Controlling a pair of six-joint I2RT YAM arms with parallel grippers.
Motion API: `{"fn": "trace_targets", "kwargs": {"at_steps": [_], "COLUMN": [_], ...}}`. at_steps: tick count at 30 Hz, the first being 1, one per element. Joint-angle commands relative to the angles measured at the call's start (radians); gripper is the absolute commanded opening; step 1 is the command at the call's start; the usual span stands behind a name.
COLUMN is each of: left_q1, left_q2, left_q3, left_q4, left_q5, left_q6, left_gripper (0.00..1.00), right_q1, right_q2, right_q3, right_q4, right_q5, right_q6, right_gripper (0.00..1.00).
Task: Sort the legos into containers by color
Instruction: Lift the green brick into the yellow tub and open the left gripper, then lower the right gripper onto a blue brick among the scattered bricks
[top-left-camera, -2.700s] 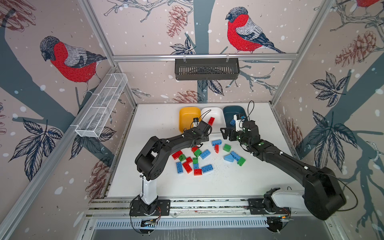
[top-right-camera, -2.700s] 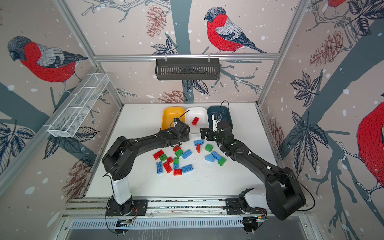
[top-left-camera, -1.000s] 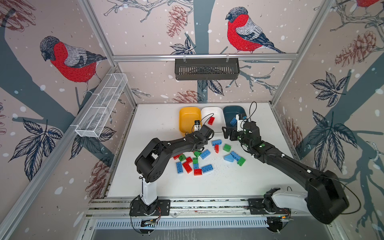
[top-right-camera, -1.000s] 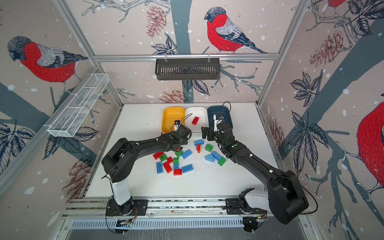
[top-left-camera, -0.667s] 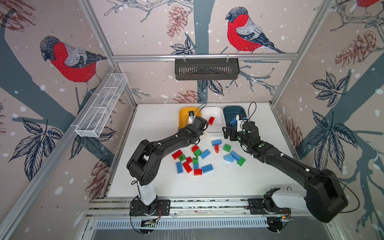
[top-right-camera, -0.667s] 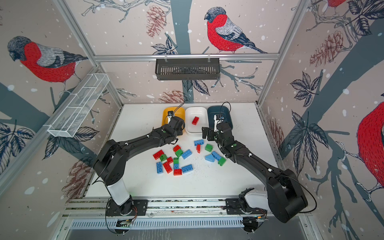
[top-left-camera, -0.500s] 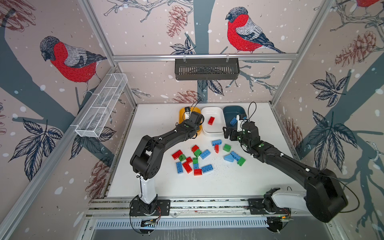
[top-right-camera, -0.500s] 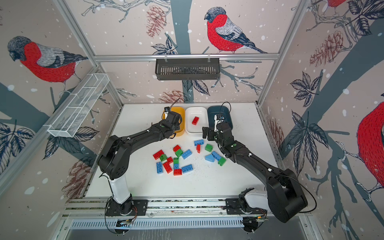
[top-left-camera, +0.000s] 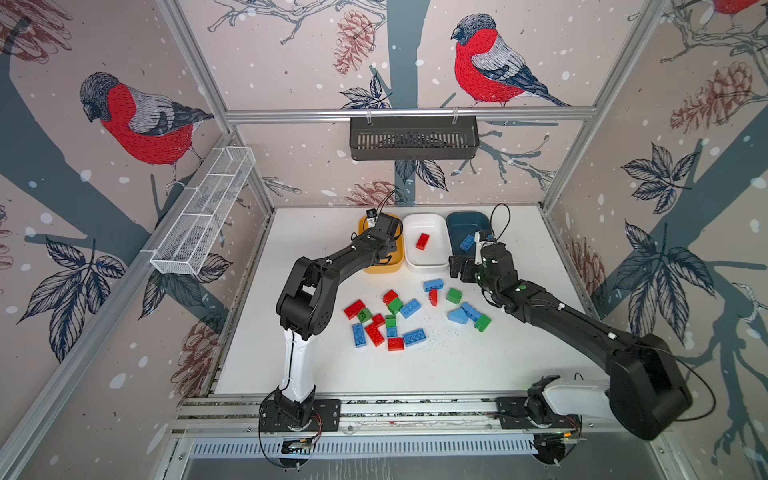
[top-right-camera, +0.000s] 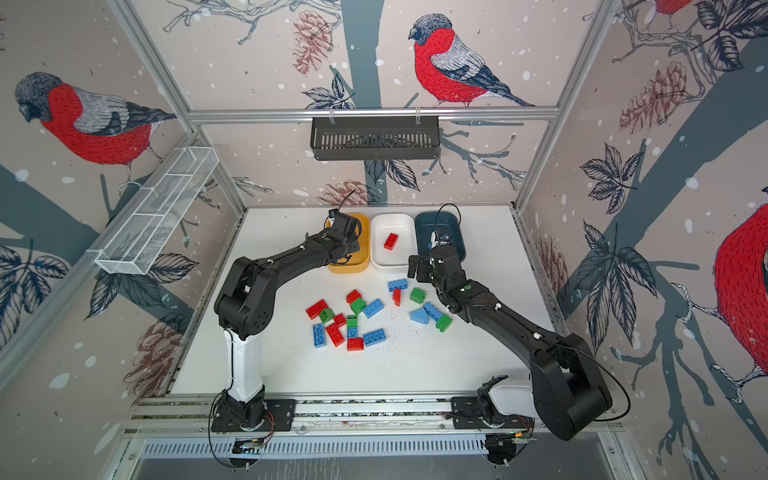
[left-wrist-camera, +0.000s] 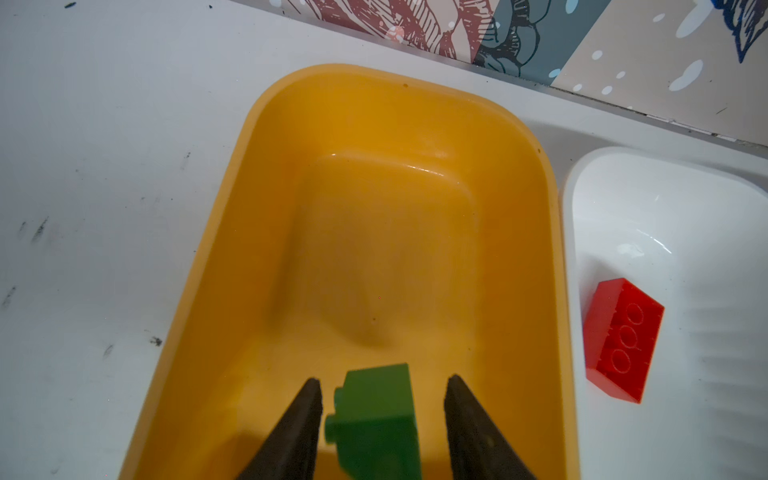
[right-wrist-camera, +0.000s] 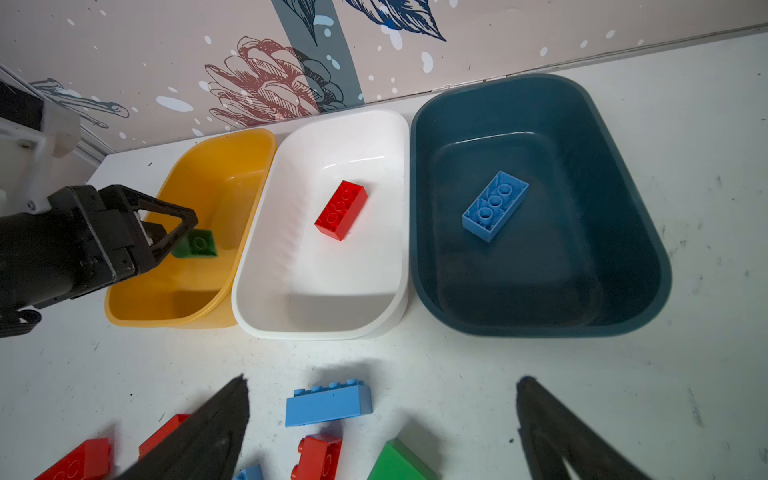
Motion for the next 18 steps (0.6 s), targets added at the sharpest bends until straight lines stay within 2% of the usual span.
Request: {"fn": "trace_targets", "kwargs": {"at_steps": [1, 8, 13, 18], "left_q1": [0.0, 0.0, 0.001, 0.0], "left_q2": [-0.01, -0.066, -0.129, -0.197], "left_q3": [0.007, -0.042, -0.108, -0.194], "left_q4": [-0.027, 0.009, 0.073, 0.169], "left_q5": [0.007, 0.033, 0.052, 0.07], "left_q6": [-0.008, 0.007, 0.013, 0.021], "left_gripper": [0.61, 0.75, 0.86, 0.97], "right_q1": [0.0, 0.002, 0.012, 0.049], "right_q2": [0.006, 0.015, 0.053, 0.078], "right_q3": [0.009, -0.011, -0.017, -0.049], "right_q4": [-0.029, -0.071, -0.187, -0.24], "right_q5": [0.014, 0.0, -0.029, -0.046], "right_q6": [0.019, 0.068, 0.157, 0.197], "right_gripper": [0.99, 1.0, 1.0, 0.96]}}
